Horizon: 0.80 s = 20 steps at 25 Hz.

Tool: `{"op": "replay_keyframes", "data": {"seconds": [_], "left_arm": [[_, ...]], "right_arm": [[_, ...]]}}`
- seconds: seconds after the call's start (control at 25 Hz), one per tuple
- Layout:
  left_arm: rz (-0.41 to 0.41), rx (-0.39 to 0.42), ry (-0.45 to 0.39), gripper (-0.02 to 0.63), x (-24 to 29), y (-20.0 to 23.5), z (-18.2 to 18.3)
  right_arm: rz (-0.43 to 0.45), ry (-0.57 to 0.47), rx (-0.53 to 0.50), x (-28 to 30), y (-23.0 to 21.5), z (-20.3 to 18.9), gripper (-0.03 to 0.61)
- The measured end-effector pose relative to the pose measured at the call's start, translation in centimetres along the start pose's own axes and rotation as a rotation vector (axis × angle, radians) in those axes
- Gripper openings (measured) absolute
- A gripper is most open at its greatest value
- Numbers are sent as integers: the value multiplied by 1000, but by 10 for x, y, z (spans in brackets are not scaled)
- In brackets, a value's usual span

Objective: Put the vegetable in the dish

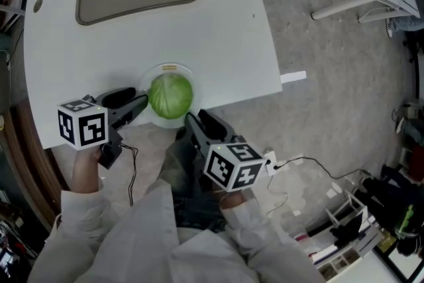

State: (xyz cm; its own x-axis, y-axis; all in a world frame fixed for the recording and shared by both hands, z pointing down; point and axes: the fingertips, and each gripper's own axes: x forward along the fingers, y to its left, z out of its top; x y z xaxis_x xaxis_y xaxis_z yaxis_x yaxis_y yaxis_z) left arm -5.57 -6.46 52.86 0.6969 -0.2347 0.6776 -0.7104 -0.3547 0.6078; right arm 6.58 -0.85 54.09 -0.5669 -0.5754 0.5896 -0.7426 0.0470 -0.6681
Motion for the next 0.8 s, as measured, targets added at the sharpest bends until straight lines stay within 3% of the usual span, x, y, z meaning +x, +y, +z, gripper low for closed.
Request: {"op": "replay_keyframes", "data": {"seconds": [0.6, 0.8], "left_arm": [[-46, 24, 53, 202, 2, -3, -2], [-108, -21, 57, 178, 4, -8, -6]], "right_arm": [[-2, 14, 48, 5, -1, -9, 146], [-2, 14, 55, 5, -1, -10, 133]]}}
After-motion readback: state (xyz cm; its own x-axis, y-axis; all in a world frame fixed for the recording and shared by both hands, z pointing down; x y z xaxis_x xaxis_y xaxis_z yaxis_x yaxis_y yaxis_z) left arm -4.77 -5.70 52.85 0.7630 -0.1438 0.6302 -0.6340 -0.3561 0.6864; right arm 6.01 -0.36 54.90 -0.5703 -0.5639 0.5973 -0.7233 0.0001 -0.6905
